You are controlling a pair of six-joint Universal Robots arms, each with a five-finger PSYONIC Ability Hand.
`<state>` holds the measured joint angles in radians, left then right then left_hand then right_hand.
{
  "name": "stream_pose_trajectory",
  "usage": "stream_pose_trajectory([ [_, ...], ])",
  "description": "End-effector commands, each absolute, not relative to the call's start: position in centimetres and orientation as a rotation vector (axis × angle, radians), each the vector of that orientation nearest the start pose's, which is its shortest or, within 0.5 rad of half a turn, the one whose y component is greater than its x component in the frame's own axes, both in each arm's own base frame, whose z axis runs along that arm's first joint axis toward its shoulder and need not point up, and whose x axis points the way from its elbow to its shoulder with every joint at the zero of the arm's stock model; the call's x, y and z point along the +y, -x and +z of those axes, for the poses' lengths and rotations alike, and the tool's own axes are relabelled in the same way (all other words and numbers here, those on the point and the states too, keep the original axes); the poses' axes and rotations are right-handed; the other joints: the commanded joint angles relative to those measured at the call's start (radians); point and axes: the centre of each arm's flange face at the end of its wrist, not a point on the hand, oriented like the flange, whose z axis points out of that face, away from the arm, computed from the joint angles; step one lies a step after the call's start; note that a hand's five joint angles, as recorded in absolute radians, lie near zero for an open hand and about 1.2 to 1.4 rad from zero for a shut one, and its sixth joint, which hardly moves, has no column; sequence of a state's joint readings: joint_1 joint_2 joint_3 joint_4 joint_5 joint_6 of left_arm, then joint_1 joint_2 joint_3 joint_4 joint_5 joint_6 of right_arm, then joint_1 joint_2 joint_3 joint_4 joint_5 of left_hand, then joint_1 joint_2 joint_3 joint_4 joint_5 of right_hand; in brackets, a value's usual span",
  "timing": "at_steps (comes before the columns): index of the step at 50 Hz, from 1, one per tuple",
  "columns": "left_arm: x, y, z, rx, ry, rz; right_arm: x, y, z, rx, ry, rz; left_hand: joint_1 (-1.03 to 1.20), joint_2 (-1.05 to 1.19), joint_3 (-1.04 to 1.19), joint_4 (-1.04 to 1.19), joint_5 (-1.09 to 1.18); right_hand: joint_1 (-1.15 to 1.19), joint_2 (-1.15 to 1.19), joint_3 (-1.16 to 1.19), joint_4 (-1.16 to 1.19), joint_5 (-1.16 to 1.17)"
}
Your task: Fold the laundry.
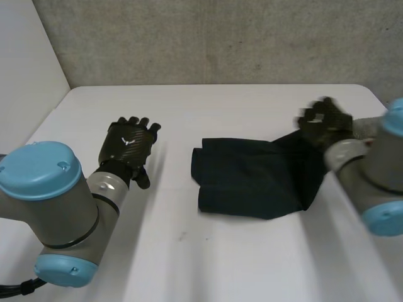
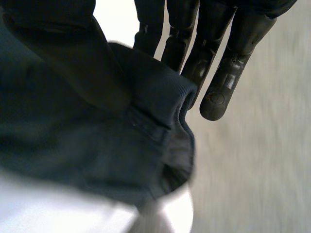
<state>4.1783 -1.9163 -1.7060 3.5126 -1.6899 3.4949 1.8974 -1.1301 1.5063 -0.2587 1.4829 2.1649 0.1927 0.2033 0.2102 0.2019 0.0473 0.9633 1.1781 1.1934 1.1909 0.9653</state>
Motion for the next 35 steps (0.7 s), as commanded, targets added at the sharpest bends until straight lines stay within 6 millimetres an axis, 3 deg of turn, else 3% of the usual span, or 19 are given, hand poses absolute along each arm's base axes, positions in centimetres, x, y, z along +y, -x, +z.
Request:
stream_pose_trajectory([
  [1, -24.9, 28.8, 20.1, 2.140, -0.878, -2.182, -22.5, -35.5, 16.4, 1.337, 2.090, -2.108, -0.014, -0.025, -0.032, -0.024, -0.044, 0.433, 0.218, 0.203, 0.205, 0.256],
  [3, -25.3, 29.1, 20.7, 2.121, -0.869, -2.209, -21.2, -36.3, 14.9, 1.251, 2.145, -2.032, -0.014, -0.025, -0.032, -0.024, -0.044, 0.433, 0.218, 0.203, 0.205, 0.256],
  [6, -25.8, 29.5, 21.4, 2.096, -0.855, -2.242, -20.7, -36.4, 14.2, 1.231, 2.153, -1.985, -0.014, -0.025, -0.032, -0.024, -0.044, 0.419, 0.205, 0.189, 0.192, 0.243],
  [7, -26.0, 29.6, 21.7, 2.087, -0.849, -2.255, -20.6, -36.5, 14.3, 1.235, 2.142, -1.982, -0.014, -0.025, -0.032, -0.024, -0.044, 0.152, -0.063, -0.078, -0.076, -0.025],
  [10, -26.7, 30.1, 22.6, 2.053, -0.832, -2.299, -20.9, -36.5, 14.6, 1.274, 2.088, -1.986, -0.012, -0.022, -0.029, -0.021, -0.041, -0.310, -0.525, -0.540, -0.538, -0.487],
  [11, -26.9, 30.2, 22.7, 2.048, -0.827, -2.304, -21.1, -36.5, 15.0, 1.321, 2.021, -1.979, -0.011, -0.022, -0.029, -0.021, -0.041, -0.565, -0.779, -0.795, -0.792, -0.741],
  [13, -27.5, 30.7, 23.0, 2.034, -0.813, -2.320, -21.7, -36.1, 15.6, 1.397, 1.917, -1.970, -0.009, -0.019, -0.026, -0.018, -0.038, -0.789, -1.004, -1.019, -1.016, -0.965],
  [17, -28.2, 31.9, 23.4, 2.010, -0.802, -2.361, -24.8, -33.7, 19.6, 1.614, 1.479, -1.984, -0.009, -0.019, -0.026, -0.018, -0.038, -0.789, -1.004, -1.019, -1.016, -0.965],
  [18, -28.3, 32.2, 23.4, 2.010, -0.806, -2.366, -25.7, -32.7, 21.4, 1.664, 1.295, -1.976, -0.009, -0.019, -0.026, -0.018, -0.038, -0.789, -1.004, -1.019, -1.016, -0.965],
  [22, -28.4, 33.9, 23.0, 2.037, -0.816, -2.408, -27.2, -30.7, 23.4, 1.775, 0.948, -1.858, -0.006, -0.016, -0.023, -0.015, -0.035, -0.789, -1.004, -1.019, -1.016, -0.965],
  [26, -27.7, 35.9, 22.7, 2.102, -0.851, -2.432, -28.9, -28.8, 23.7, 1.897, 0.780, -1.758, 0.000, -0.010, -0.017, -0.009, -0.029, -0.789, -1.004, -1.019, -1.016, -0.965],
  [30, -27.0, 37.8, 22.3, 2.207, -0.890, -2.435, -30.5, -27.5, 23.1, 2.018, 0.735, -1.685, 0.003, -0.007, -0.014, -0.006, -0.026, -0.789, -1.004, -1.019, -1.016, -0.965],
  [35, -26.2, 40.2, 21.4, 2.289, -0.976, -2.429, -31.6, -27.3, 22.6, 2.079, 0.707, -1.616, 0.006, -0.005, -0.011, -0.003, -0.023, -0.789, -1.004, -1.019, -1.016, -0.965],
])
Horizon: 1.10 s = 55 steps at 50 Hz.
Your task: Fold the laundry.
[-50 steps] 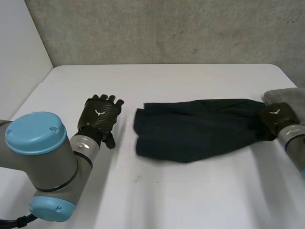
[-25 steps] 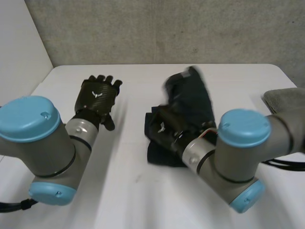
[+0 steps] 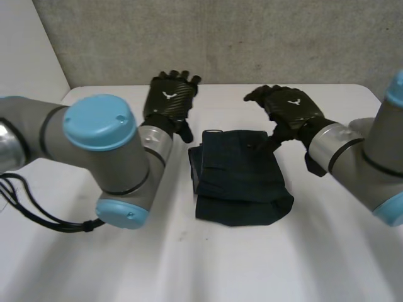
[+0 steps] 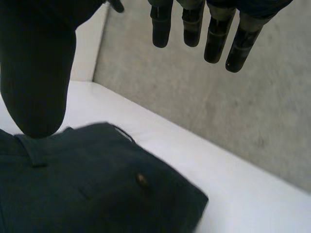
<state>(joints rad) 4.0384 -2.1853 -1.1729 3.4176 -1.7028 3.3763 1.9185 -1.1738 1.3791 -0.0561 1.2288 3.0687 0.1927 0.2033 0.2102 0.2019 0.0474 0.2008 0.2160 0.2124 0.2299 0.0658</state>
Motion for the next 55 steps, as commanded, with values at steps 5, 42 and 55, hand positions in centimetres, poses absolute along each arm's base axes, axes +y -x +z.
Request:
stream_pose_trajectory([
  [5, -26.1, 41.4, 20.2, 2.350, -1.037, -2.364, -32.5, -27.3, 22.1, 2.105, 0.702, -1.594, 0.015, 0.004, -0.003, 0.006, -0.014, -0.026, -0.041, -0.038, -0.055, -0.066],
  [42, -27.5, 40.0, 11.4, 2.437, -1.150, -1.771, -35.2, -28.3, 12.8, 2.313, 1.039, -1.454, 0.027, 0.016, 0.009, 0.018, -0.003, -0.026, -0.041, -0.038, -0.055, -0.066],
  [55, -27.0, 40.4, 15.2, 2.401, -1.131, -1.888, -35.3, -28.1, 17.4, 2.237, 1.014, -1.602, 0.009, -0.002, -0.008, 0.000, -0.020, -0.026, -0.041, -0.038, -0.055, -0.066],
])
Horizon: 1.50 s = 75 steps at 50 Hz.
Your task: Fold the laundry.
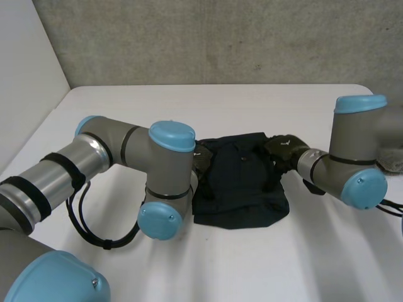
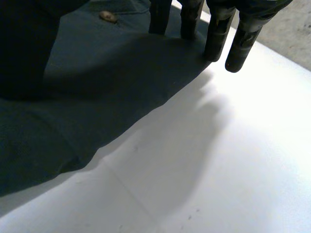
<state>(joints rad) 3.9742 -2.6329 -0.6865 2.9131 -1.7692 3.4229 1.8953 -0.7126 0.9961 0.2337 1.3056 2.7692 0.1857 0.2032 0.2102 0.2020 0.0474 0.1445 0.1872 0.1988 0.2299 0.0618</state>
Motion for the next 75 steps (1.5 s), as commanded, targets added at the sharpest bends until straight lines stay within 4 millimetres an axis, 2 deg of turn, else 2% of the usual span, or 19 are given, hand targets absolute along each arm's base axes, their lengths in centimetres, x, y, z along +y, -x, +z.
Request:
stream_pose_trajectory([
  [1, -27.0, 40.4, 15.7, 2.398, -1.122, -1.904, -35.2, -28.1, 18.8, 2.209, 0.999, -1.646, 0.016, -0.001, -0.008, 0.000, -0.020, 0.030, -0.013, -0.024, -0.055, -0.062],
  [4, -27.1, 40.0, 18.0, 2.380, -1.081, -1.967, -35.1, -27.9, 21.6, 2.152, 0.939, -1.741, 0.016, -0.001, -0.008, 0.000, -0.020, 0.030, -0.013, -0.024, -0.055, -0.062],
  [7, -26.6, 39.3, 21.5, 2.356, -1.033, -2.050, -34.9, -27.5, 23.3, 2.123, 0.879, -1.807, 0.016, -0.001, -0.008, 0.000, -0.020, 0.030, -0.013, -0.024, -0.055, -0.062],
  [8, -26.6, 39.0, 22.4, 2.352, -1.016, -2.075, -34.6, -27.1, 24.8, 2.099, 0.825, -1.865, 0.016, -0.001, -0.008, 0.000, -0.020, 0.030, -0.013, -0.024, -0.055, -0.062],
  [9, -26.6, 38.2, 24.1, 2.343, -0.971, -2.120, -34.5, -27.0, 25.5, 2.089, 0.805, -1.888, 0.016, -0.001, -0.008, 0.000, -0.020, 0.030, -0.013, -0.024, -0.055, -0.062],
  [11, -26.5, 37.3, 25.8, 2.331, -0.921, -2.169, -34.1, -26.6, 27.1, 2.065, 0.753, -1.945, 0.016, -0.001, -0.008, 0.000, -0.020, 0.030, -0.013, -0.024, -0.055, -0.062],
  [13, -26.6, 35.7, 28.4, 2.297, -0.835, -2.243, -33.3, -25.9, 29.5, 2.033, 0.679, -2.017, 0.016, -0.001, -0.008, 0.000, -0.020, 0.030, -0.013, -0.024, -0.055, -0.062],
  [17, -26.3, 32.6, 31.5, 2.241, -0.716, -2.304, -31.4, -24.8, 33.1, 1.975, 0.588, -2.108, 0.007, -0.010, -0.017, -0.009, -0.029, 0.030, -0.013, -0.024, -0.055, -0.062],
  [23, -25.0, 27.6, 33.3, 2.223, -0.592, -2.275, -28.7, -22.7, 35.2, 2.002, 0.522, -2.169, 0.001, -0.016, -0.023, -0.015, -0.035, 0.030, -0.013, -0.024, -0.055, -0.062],
  [28, -22.9, 24.1, 33.1, 2.265, -0.491, -2.254, -27.0, -21.4, 35.2, 2.048, 0.515, -2.149, -0.007, -0.025, -0.032, -0.024, -0.044, 0.030, -0.013, -0.024, -0.055, -0.062],
  [33, -21.8, 23.3, 32.7, 2.284, -0.466, -2.290, -26.0, -20.7, 34.6, 2.082, 0.511, -2.130, -0.007, -0.025, -0.032, -0.024, -0.044, 0.030, -0.013, -0.024, -0.055, -0.062],
  [41, -22.0, 23.3, 33.3, 2.259, -0.459, -2.336, -25.8, -20.7, 34.6, 2.086, 0.516, -2.121, -0.007, -0.025, -0.032, -0.024, -0.044, 0.030, -0.013, -0.024, -0.055, -0.062],
  [45, -22.2, 23.3, 33.3, 2.257, -0.449, -2.346, -25.5, -21.0, 33.9, 2.120, 0.561, -2.029, -0.007, -0.025, -0.032, -0.024, -0.044, 0.030, -0.013, -0.024, -0.055, -0.062],
  [48, -22.3, 23.3, 32.8, 2.272, -0.436, -2.343, -25.6, -21.5, 32.0, 2.175, 0.612, -1.885, -0.010, -0.028, -0.035, -0.027, -0.047, 0.030, -0.013, -0.024, -0.055, -0.062],
  [53, -22.4, 23.2, 31.7, 2.320, -0.405, -2.327, -26.6, -21.5, 28.2, 2.293, 0.616, -1.691, -0.010, -0.028, -0.035, -0.027, -0.047, 0.030, -0.013, -0.024, -0.055, -0.062],
  [57, -22.5, 23.2, 30.9, 2.337, -0.389, -2.325, -26.4, -21.5, 25.1, 2.360, 0.620, -1.562, -0.010, -0.028, -0.035, -0.027, -0.047, 0.030, -0.013, -0.024, -0.055, -0.062],
  [59, -22.5, 23.2, 30.3, 2.341, -0.390, -2.319, -26.7, -21.8, 22.7, 2.388, 0.613, -1.499, -0.010, -0.028, -0.035, -0.027, -0.047, 0.030, -0.013, -0.024, -0.055, -0.062],
  [70, -22.4, 23.2, 29.4, 2.346, -0.394, -2.314, -27.8, -22.3, 15.9, 2.393, 0.476, -1.396, -0.010, -0.028, -0.035, -0.027, -0.047, 0.034, -0.008, -0.020, -0.051, -0.058],
  [75, -22.4, 23.2, 28.8, 2.365, -0.400, -2.288, -28.1, -22.5, 14.7, 2.376, 0.478, -1.420, -0.010, -0.028, -0.035, -0.027, -0.047, 0.067, 0.024, 0.012, -0.019, -0.025],
])
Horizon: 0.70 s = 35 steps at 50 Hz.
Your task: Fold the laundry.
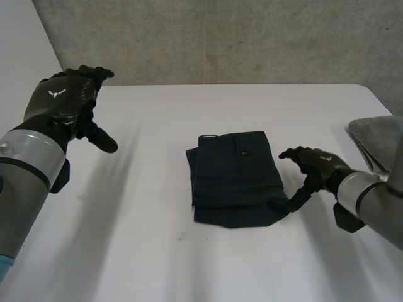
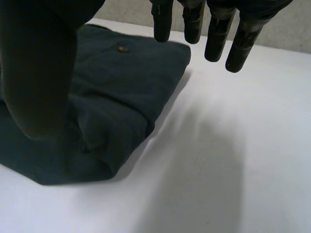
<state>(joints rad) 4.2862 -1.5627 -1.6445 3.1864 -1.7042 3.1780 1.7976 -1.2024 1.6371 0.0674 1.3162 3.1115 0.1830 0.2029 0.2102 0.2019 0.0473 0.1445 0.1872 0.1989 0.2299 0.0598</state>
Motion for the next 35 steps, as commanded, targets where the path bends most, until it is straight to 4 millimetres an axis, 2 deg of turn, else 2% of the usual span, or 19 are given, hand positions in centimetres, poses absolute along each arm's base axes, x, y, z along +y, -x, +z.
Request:
stream_pose_trajectory([
  [1, -22.5, 23.3, 28.7, 2.367, -0.400, -2.286, -28.2, -22.5, 14.5, 2.373, 0.480, -1.423, -0.008, -0.028, -0.035, -0.027, -0.046, 0.075, 0.033, 0.021, -0.010, -0.014],
  [12, -22.6, 23.3, 27.7, 2.388, -0.406, -2.258, -28.4, -23.1, 13.0, 2.346, 0.384, -1.388, -0.008, -0.028, -0.035, -0.027, -0.046, 0.087, 0.045, 0.033, 0.002, -0.003],
  [26, -22.5, 23.3, 27.7, 2.390, -0.408, -2.257, -28.1, -24.4, 11.6, 2.335, 0.428, -1.358, -0.008, -0.028, -0.035, -0.027, -0.046, 0.125, 0.083, 0.071, 0.040, 0.035],
  [33, -22.5, 23.3, 27.7, 2.390, -0.408, -2.257, -28.5, -24.8, 11.0, 2.328, 0.445, -1.369, -0.008, -0.028, -0.035, -0.027, -0.046, 0.290, 0.247, 0.235, 0.204, 0.200],
  [35, -22.5, 23.3, 27.7, 2.390, -0.408, -2.257, -28.6, -24.9, 10.8, 2.326, 0.450, -1.374, -0.008, -0.028, -0.035, -0.027, -0.046, 0.430, 0.387, 0.376, 0.345, 0.340],
])
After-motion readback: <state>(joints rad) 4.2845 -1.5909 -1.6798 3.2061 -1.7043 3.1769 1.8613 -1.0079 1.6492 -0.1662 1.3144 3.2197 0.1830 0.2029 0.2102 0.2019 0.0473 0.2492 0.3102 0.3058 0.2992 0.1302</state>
